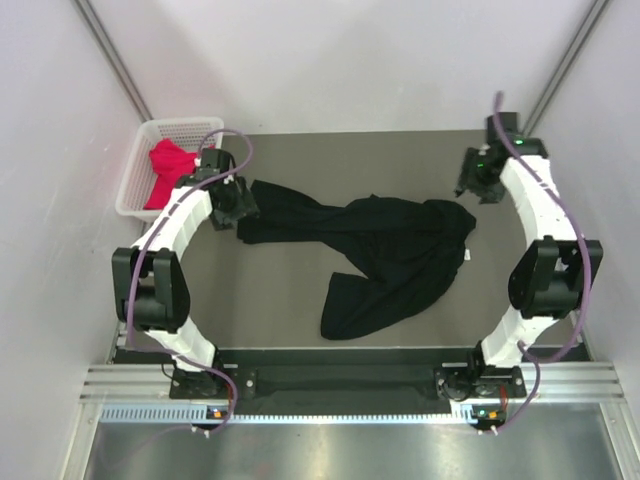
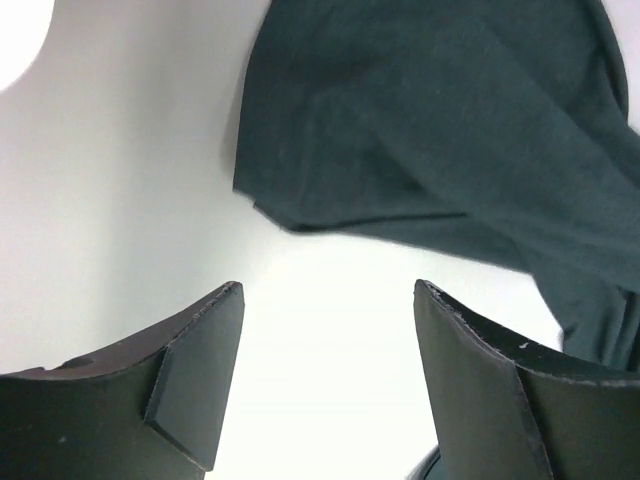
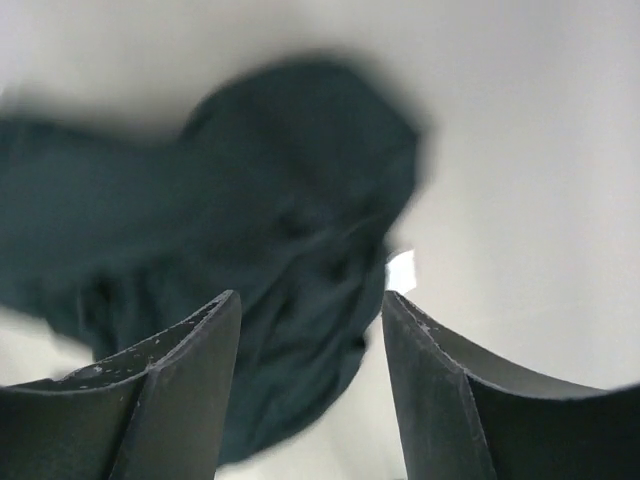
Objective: Fold and stack the t-shirts
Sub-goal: Flatten the tshirt out
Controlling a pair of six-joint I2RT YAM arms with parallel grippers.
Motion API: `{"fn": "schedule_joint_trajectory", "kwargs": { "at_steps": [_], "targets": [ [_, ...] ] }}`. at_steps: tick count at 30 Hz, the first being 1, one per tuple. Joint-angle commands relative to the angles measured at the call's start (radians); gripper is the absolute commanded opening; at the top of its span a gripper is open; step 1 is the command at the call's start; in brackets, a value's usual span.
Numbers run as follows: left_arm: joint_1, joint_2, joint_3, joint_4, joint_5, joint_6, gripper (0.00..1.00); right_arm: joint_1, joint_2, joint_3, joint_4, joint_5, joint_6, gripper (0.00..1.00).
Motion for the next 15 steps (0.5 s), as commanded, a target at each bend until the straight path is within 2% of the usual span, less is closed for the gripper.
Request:
{"fn": "schedule_joint_trajectory", "kwargs": {
  "at_steps": [1, 3, 4, 5, 6, 8, 9, 12, 15],
  "targets": [
    [-0.001, -0.096, -0.068, 0.006, -0.003, -0.029, 0.73, 0.269, -0.153, -0.075, -0.029, 0.007, -0.089, 0.58],
    [0.000, -0.136, -0.108, 0.007, 0.048, -0.063, 0.72, 0.400, -0.182, -0.169, 0.015, -0.048, -0.088, 0.56],
    [0.000, -0.151, -0.142, 0.006, 0.054, -0.072, 0.72, 0.525, -0.207, -0.206, 0.045, -0.129, -0.068, 0.54],
    [0.003, -0.186, -0.160, 0.003, 0.059, -0.081, 0.72, 0.584, -0.214, -0.270, 0.112, -0.149, -0.051, 0.51],
    [0.005, -0.206, -0.179, 0.000, 0.062, -0.095, 0.72, 0.691, -0.219, -0.298, 0.140, -0.163, -0.036, 0.49],
    [0.009, -0.270, -0.229, -0.005, 0.062, -0.103, 0.71, 0.786, -0.199, -0.335, 0.199, -0.203, -0.002, 0.42],
    [0.011, -0.297, -0.262, -0.017, 0.059, -0.107, 0.71, 0.872, -0.170, -0.340, 0.220, -0.221, 0.002, 0.41],
    [0.022, -0.386, -0.323, -0.039, 0.047, -0.118, 0.71, 1.006, -0.088, -0.323, 0.255, -0.255, 0.006, 0.40],
    [0.035, -0.464, -0.358, -0.068, 0.037, -0.126, 0.71, 1.099, -0.046, -0.306, 0.298, -0.249, 0.021, 0.45]
  ]
}}
